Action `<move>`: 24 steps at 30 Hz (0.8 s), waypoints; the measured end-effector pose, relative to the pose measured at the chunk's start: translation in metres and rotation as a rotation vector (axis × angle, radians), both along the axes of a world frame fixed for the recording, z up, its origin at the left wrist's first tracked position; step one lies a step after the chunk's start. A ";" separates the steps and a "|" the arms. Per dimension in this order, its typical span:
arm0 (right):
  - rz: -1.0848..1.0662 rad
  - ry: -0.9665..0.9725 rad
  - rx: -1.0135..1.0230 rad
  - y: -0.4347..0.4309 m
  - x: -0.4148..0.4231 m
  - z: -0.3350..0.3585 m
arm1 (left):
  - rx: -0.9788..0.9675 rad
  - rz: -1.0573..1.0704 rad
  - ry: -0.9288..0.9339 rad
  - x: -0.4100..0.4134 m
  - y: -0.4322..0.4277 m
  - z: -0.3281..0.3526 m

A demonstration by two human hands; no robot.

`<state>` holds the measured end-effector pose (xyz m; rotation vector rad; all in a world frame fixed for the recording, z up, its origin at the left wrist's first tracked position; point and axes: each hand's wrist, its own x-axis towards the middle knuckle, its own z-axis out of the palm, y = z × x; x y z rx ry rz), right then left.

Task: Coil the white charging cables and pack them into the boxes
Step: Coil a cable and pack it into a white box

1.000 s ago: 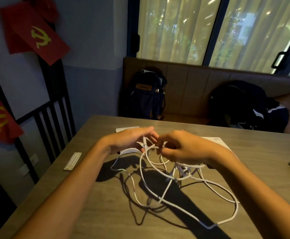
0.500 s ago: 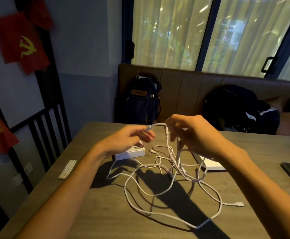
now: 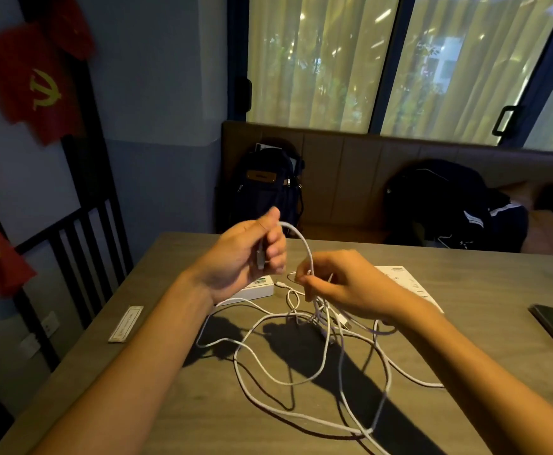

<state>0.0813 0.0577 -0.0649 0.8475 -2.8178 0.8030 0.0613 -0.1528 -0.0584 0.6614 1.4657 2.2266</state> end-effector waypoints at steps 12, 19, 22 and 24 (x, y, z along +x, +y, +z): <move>-0.019 -0.092 0.135 -0.021 0.028 -0.030 | -0.350 0.483 0.526 -0.004 0.025 -0.019; -0.227 0.371 0.055 0.011 0.017 0.008 | -0.817 0.412 0.722 -0.003 0.008 -0.010; -0.229 0.435 -0.101 0.017 0.009 0.015 | -0.702 0.137 0.530 0.003 0.006 0.001; -0.226 0.297 -0.371 0.008 0.008 0.012 | -0.565 -0.008 0.364 0.005 0.005 0.005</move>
